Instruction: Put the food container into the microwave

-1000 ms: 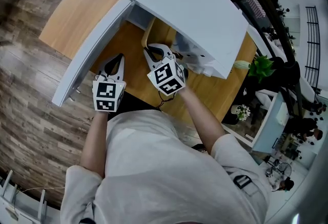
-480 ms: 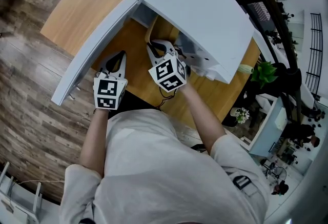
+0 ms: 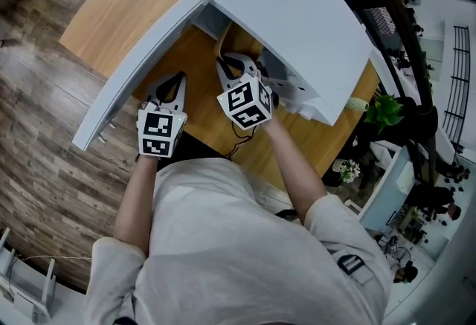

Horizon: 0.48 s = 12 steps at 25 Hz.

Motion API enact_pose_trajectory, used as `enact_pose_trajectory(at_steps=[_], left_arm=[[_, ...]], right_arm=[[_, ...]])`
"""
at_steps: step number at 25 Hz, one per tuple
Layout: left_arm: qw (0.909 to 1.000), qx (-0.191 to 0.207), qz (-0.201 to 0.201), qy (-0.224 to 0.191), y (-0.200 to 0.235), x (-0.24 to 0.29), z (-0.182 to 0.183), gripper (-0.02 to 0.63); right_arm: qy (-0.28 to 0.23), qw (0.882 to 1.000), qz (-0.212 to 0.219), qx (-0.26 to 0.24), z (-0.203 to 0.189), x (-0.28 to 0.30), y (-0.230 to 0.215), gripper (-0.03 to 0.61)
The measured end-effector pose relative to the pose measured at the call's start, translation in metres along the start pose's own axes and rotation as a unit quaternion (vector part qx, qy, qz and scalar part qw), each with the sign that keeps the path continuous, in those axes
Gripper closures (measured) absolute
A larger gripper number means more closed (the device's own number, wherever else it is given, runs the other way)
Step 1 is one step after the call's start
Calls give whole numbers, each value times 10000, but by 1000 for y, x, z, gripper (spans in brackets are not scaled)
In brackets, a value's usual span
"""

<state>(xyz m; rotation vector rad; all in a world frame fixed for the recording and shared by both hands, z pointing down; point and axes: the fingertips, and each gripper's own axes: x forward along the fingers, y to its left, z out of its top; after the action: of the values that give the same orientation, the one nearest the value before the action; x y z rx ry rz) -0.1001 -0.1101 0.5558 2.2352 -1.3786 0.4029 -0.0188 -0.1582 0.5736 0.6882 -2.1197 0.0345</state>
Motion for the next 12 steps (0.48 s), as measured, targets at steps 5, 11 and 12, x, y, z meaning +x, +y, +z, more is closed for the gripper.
enact_pose_trajectory(at_steps=[5, 11, 12], left_arm=[[10000, -8, 1, 16, -1, 2, 0, 601], [10000, -19, 9, 43, -1, 3, 1, 601], [10000, -13, 7, 41, -1, 3, 2, 601]], right_arm=[[-23, 10000, 85, -35, 1, 2, -1, 547], [-2, 9997, 216, -67, 2, 5, -5, 546], [4, 9997, 253, -55, 3, 5, -6, 546]])
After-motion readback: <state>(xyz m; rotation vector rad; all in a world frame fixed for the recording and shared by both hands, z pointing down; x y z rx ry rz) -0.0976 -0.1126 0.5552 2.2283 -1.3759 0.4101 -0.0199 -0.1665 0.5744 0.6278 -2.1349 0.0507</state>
